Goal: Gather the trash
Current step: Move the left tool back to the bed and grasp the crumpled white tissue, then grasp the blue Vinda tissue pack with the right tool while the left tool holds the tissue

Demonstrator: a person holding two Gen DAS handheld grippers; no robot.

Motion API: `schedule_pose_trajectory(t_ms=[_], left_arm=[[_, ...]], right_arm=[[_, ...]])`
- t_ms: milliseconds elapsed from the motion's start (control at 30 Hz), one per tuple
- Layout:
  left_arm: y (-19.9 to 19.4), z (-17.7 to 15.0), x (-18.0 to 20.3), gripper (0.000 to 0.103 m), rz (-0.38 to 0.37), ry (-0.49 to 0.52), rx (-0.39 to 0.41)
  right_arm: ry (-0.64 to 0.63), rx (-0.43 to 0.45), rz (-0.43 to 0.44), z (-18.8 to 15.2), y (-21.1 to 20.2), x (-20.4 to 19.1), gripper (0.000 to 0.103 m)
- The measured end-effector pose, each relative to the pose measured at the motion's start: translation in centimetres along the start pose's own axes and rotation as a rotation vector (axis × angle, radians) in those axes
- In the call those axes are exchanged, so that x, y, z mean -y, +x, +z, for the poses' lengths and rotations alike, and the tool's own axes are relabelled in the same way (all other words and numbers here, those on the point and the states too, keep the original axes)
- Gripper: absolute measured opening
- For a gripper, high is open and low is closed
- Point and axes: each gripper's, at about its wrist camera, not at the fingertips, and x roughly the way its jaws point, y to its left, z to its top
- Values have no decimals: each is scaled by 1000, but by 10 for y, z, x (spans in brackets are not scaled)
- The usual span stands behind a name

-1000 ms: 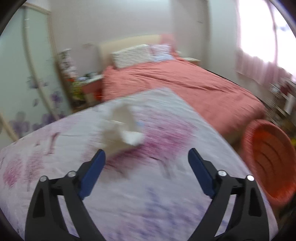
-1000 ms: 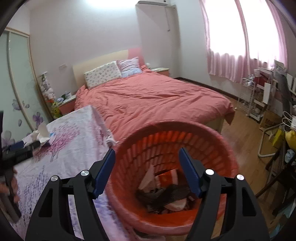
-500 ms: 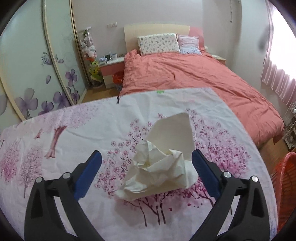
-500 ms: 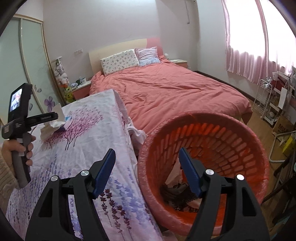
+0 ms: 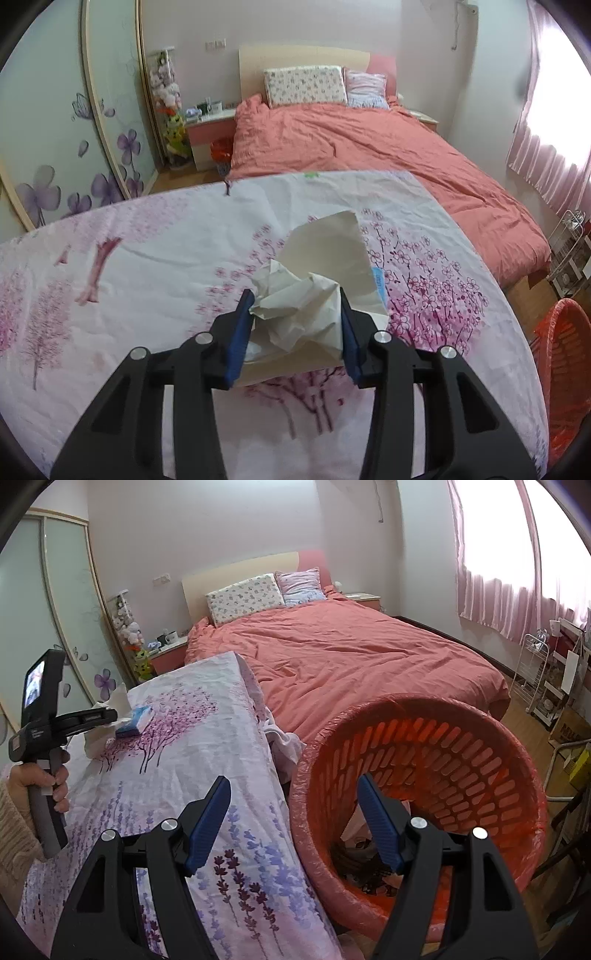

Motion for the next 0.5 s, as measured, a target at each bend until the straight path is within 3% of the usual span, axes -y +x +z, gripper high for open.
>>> schedule_pose_trajectory(t_ms=[200,300,500], left_arm=[[-29,-9,-40,42,42,14,31],[-44,-21,-69,42,106,38,44],[-43,-45,-123,43,207,19,-10]], right_arm=[[-21,1,26,0,0,-16,71],[-43,-5,40,-1,2,-27,71],[-65,-25,118,1,14,-53,71]])
